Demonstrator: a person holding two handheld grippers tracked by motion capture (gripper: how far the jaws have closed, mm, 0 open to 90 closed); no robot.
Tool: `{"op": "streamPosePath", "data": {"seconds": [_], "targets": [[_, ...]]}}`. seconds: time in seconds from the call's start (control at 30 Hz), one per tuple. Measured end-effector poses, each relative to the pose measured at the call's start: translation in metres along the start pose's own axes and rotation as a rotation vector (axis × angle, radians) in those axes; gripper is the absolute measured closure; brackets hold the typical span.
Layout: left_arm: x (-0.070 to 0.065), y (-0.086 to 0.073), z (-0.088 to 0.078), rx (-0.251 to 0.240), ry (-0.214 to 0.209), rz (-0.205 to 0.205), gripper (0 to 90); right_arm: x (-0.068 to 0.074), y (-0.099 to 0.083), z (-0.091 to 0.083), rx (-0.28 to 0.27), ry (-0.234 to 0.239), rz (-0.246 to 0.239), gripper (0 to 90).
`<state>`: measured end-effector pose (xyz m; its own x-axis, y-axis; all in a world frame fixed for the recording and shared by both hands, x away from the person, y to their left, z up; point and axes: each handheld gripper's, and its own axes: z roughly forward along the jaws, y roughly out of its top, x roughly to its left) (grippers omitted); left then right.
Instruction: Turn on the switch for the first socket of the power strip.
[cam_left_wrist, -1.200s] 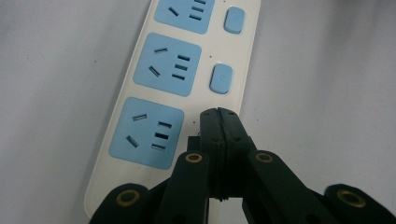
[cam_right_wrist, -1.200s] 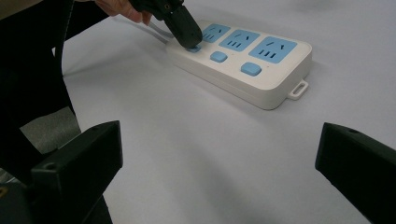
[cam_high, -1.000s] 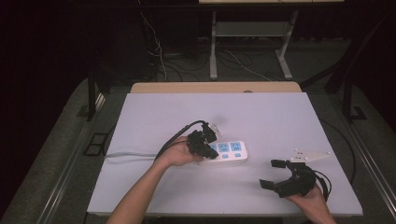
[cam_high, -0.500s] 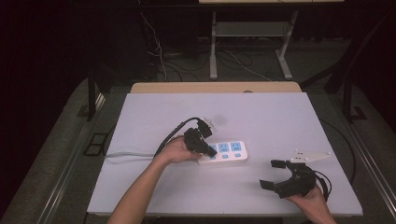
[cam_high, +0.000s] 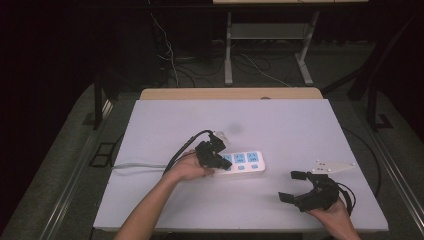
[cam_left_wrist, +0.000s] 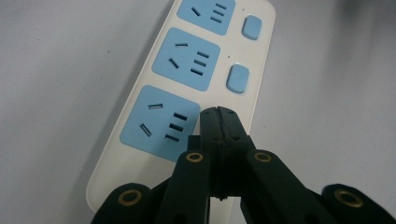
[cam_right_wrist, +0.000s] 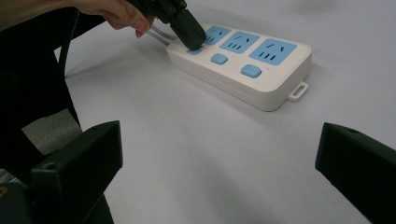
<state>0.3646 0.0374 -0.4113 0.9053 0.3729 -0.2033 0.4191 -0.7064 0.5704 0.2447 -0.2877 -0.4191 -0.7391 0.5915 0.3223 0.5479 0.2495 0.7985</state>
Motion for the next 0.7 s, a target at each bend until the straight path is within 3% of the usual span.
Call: {"op": "streamPosePath", "data": {"seconds": [0.13,0.7], "targets": [[-0.0013,-0.0022,-0.0002,-0.018,0.008,-0.005,89.7,-0.0001,0.0,0.0,0.0,-0.001,0.001,0.3],[-0.0022,-0.0004,-0.0005,-0.009,0.016,-0.008,89.5,-0.0009,0.0002,-0.0008,-0.004,-0.005,0.009,0.3]]}}
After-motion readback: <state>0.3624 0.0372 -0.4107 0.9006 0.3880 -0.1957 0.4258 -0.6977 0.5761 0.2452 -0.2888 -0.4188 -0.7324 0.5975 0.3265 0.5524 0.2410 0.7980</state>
